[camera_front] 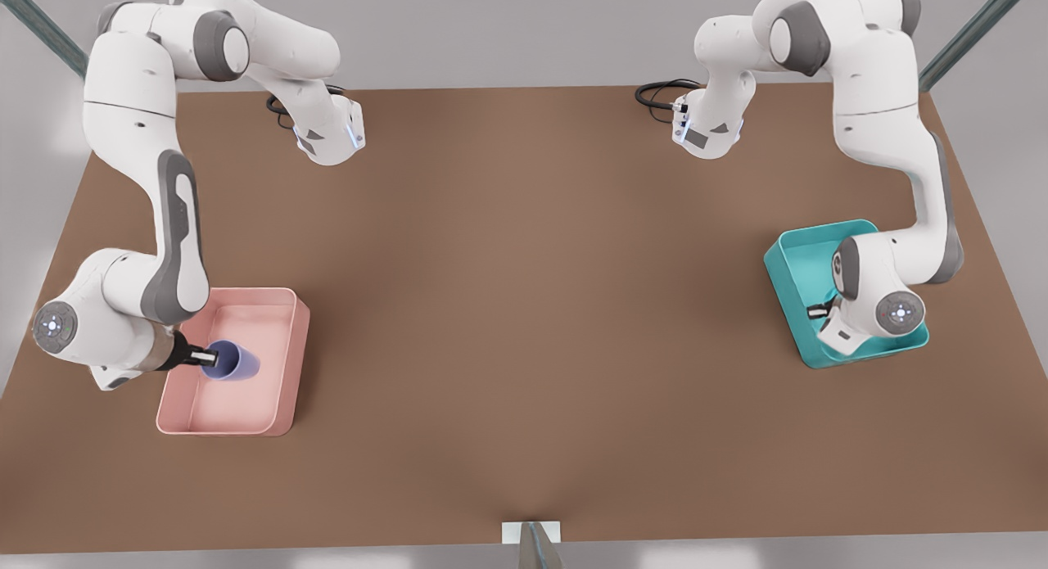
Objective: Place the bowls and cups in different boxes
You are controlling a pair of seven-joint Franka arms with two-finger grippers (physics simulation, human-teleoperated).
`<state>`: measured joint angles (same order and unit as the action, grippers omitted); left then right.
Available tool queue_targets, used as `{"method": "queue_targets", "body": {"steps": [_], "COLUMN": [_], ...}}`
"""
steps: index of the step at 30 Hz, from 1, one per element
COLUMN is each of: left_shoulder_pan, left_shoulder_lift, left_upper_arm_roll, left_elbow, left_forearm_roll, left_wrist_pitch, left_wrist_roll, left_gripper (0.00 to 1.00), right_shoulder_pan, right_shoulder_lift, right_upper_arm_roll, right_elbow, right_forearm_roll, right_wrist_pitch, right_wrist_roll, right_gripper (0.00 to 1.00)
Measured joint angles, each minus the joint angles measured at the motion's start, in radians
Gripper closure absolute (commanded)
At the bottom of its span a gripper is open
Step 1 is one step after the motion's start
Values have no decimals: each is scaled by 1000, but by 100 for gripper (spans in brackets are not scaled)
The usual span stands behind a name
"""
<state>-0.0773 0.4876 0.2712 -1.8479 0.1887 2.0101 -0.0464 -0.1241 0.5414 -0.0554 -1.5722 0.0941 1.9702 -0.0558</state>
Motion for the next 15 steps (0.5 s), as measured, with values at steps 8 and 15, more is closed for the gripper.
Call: {"method": "queue_targets", "body": {"steps": [8,15], "left_shoulder_pan": [53,61], "left_shoulder_lift": [21,-92], "left_upper_arm_roll": [11,-35], "left_elbow": [-71,31], "left_forearm_roll": [-1,-39], "left_wrist_pitch": [139,74], "left_wrist_roll": [12,49], "left_gripper": [79,0], "right_shoulder_pan": [-17,-11], "right_shoulder_lift": [110,33], "right_upper_arm_roll": [1,13], "right_elbow": [1,6], "right_forearm_roll": [0,-26], "right_wrist_pitch": [36,-9], "right_wrist_roll": [-100,-116], "right_gripper": [0,0]}}
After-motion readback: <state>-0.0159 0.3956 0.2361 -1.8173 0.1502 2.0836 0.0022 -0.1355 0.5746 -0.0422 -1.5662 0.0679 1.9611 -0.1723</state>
